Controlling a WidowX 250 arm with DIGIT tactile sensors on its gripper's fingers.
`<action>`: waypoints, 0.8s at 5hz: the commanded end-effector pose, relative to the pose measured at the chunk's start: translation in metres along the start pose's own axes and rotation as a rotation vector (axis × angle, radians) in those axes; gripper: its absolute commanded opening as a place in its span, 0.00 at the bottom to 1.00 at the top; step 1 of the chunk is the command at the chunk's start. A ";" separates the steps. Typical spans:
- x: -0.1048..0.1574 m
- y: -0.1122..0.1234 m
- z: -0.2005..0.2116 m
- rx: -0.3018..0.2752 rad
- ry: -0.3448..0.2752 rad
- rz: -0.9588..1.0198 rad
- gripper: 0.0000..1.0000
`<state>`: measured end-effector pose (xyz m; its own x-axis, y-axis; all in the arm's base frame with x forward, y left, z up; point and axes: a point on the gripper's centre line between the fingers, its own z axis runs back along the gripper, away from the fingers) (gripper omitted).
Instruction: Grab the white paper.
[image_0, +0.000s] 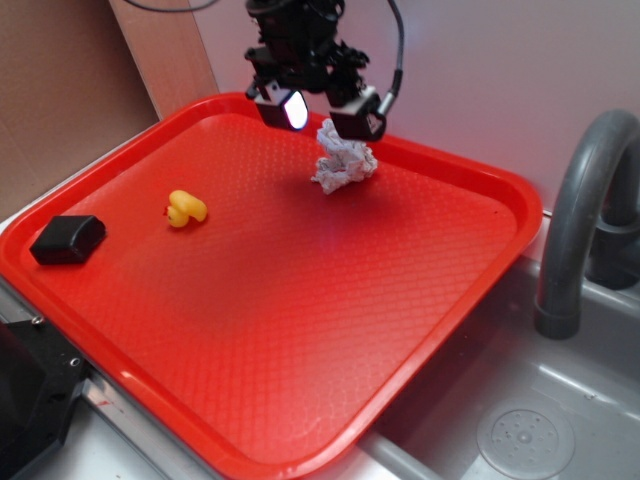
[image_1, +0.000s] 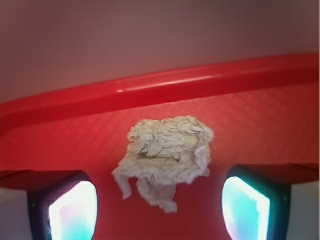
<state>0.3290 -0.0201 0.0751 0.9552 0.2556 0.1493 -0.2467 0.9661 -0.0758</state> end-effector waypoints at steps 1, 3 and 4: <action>0.021 0.007 -0.019 0.111 -0.027 0.043 1.00; 0.031 -0.002 -0.051 0.110 0.024 0.045 0.00; 0.023 -0.005 -0.048 0.115 0.005 0.027 0.00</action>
<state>0.3570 -0.0199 0.0260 0.9448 0.3037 0.1232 -0.3101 0.9500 0.0360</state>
